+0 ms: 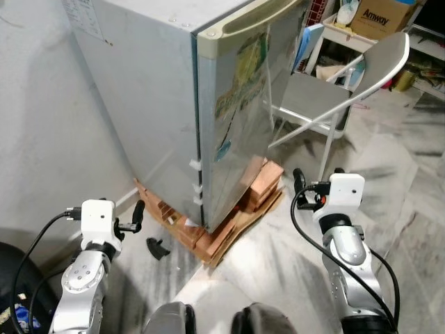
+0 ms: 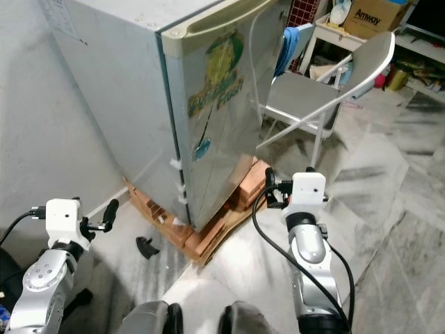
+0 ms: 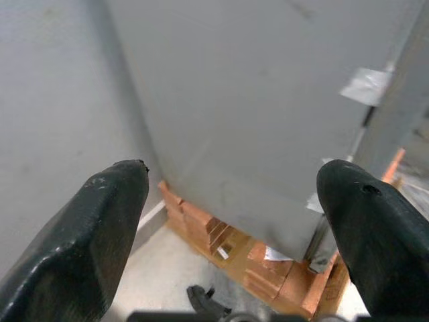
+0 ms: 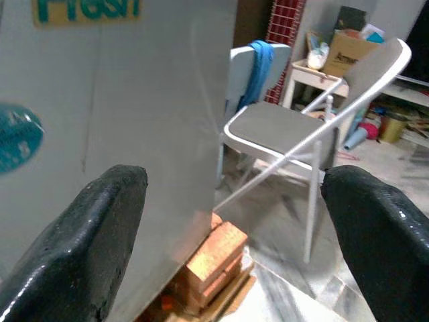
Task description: Restocking fridge
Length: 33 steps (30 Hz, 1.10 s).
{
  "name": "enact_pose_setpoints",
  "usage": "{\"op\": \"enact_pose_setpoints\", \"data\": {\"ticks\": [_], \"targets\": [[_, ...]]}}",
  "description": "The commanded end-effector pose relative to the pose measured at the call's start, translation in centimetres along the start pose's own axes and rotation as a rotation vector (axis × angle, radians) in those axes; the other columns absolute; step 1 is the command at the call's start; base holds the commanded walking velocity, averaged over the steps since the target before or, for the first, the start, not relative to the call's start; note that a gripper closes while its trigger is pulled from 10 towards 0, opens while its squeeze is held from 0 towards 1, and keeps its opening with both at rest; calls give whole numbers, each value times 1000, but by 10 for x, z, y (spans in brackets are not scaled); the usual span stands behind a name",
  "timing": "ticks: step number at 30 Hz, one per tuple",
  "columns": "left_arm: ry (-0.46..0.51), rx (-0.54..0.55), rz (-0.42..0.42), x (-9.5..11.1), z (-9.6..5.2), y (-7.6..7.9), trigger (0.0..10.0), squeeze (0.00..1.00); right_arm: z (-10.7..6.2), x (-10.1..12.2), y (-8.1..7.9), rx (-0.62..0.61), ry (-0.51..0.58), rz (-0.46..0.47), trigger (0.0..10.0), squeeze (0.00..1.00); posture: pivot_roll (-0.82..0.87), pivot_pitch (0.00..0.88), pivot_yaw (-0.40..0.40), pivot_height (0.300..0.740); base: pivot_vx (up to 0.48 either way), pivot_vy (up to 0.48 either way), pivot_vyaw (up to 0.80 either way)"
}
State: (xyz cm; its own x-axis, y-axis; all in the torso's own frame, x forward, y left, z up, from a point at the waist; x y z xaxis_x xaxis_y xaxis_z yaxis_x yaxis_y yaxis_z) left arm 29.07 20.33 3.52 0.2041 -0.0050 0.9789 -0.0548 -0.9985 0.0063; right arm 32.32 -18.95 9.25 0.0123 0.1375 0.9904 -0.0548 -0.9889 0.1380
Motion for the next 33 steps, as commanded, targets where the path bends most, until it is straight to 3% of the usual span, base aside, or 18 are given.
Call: {"op": "enact_pose_setpoints", "data": {"ticks": [1,5,9,26,33], "targets": [[15,-56,23,4,2,10,10000,0,-3,-6,10,-35,-23,1,10000,0,42,102,-28,740,0,0,-800],[44,-109,36,13,4,16,10000,0,-3,-5,9,-32,-22,1,10000,0,42,103,-29,740,0,0,-800],[52,-103,38,16,5,13,10000,0,-3,-5,9,-29,-21,-1,10000,0,41,104,-29,740,0,0,-800],[63,-127,22,15,3,21,10000,0,-3,-5,10,-31,-26,-2,10000,0,39,115,-38,740,120,0,-800],[80,-57,42,24,13,-1,10000,0,-3,-4,10,-29,-22,-6,10000,0,34,118,-42,740,108,0,-394]]}}
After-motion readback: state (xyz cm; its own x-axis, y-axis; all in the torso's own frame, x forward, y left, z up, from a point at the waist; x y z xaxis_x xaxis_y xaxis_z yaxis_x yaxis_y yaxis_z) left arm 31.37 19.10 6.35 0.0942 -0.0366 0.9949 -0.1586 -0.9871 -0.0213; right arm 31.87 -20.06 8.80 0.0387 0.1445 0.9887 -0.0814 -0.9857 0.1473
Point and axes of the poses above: a point about 5 cm out from each wrist's last joint towards the gripper, its own z axis pointing out of the wrist towards the gripper, its own x axis along the axis of the wrist's last joint, y = z × x, the point moved 6 cm from there along z, pointing out of the wrist towards the gripper, and after that the axes turned 4 degrees about -z, right-handed, at the moved point
